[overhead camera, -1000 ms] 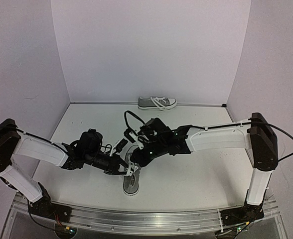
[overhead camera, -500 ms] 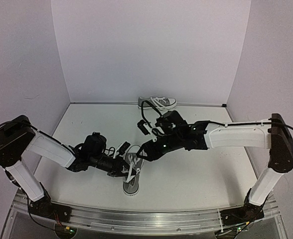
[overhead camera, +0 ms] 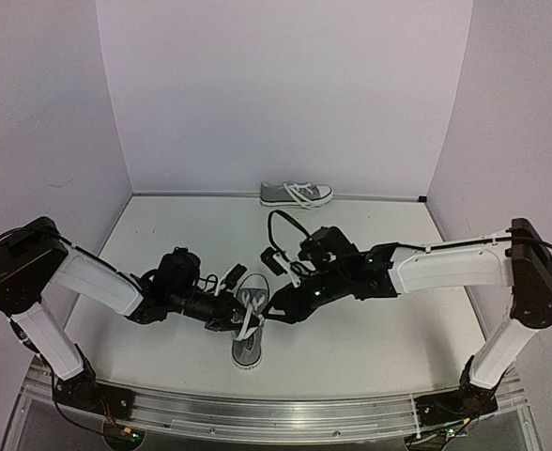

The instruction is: Tie the shoes

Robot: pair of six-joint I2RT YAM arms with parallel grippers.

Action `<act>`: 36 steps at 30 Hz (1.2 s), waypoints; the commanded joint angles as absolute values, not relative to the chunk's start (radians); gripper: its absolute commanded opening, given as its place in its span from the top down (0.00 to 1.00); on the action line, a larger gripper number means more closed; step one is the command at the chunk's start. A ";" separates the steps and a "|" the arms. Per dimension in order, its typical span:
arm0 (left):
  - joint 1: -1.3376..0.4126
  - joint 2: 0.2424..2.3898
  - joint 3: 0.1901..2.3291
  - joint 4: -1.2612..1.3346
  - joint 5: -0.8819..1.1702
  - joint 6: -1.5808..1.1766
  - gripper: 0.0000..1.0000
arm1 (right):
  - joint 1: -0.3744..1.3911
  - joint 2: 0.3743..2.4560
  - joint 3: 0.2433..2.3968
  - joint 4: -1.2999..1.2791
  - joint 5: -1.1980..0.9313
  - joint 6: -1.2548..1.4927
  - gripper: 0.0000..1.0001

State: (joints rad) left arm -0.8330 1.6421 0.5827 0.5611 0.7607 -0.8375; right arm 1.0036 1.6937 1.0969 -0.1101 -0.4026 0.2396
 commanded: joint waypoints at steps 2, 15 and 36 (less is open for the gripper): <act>-0.827 1.649 0.605 0.628 0.801 -0.837 1.00 | 1.011 1.736 1.092 -0.062 -0.387 0.188 0.61; -0.813 1.666 0.598 0.631 0.818 -0.819 1.00 | 0.987 1.810 1.132 -0.018 -0.444 0.268 0.67; -0.807 1.672 0.596 0.637 0.818 -0.815 1.00 | 0.986 1.876 1.181 -0.009 -0.492 0.237 0.69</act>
